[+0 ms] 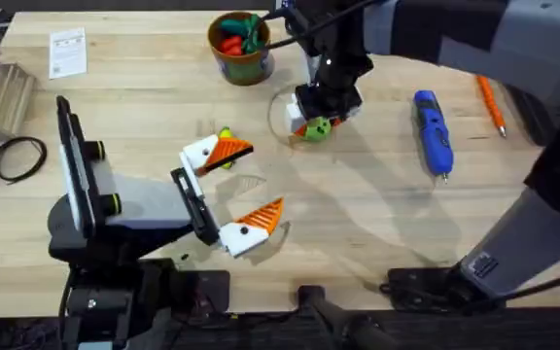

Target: Pick up the gripper from the table and insert it into the empty holder that is missing its gripper. Then pick up a screw, insert it into the mounting hole, and use the screwdriver to tighten it. Finally, clean up the table by picking up the vegetable and placing it into the bucket.

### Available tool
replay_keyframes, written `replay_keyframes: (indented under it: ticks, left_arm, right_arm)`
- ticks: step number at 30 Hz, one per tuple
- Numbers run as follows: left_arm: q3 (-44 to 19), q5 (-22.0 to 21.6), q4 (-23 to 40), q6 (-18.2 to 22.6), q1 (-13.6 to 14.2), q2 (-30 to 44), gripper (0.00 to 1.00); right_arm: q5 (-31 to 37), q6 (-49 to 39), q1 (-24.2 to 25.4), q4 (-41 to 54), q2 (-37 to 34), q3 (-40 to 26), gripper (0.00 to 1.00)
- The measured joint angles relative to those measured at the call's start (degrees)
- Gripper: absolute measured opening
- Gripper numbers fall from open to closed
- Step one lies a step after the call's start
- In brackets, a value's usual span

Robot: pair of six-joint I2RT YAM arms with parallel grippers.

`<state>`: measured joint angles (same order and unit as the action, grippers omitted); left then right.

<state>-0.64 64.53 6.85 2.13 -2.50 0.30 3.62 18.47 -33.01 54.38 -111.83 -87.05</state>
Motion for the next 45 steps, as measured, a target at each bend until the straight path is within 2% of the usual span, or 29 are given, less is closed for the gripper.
replay_keyframes:
  ticks: [6, 13, 25, 45]
  left_arm:
    - [0.0, 0.0, 0.0, 0.0, 0.0, 0.0, 0.985]
    - [0.0, 0.0, 0.0, 0.0, 0.0, 0.0, 0.986]
    - [0.0, 0.0, 0.0, 0.0, 0.0, 0.0, 0.985]
    - [0.0, 0.0, 0.0, 0.0, 0.0, 0.0, 0.985]
  right_arm:
    - [0.0, 0.1, -0.1, -1.4, 0.0, 1.2, 0.592]
    - [0.7, 0.4, -0.1, -2.4, 0.1, 2.4, 0.482]
    - [1.1, 0.4, -0.1, -4.1, 0.1, 2.6, 0.443]
    - [1.2, 0.4, -0.1, -3.4, 0.1, 2.4, 0.440]
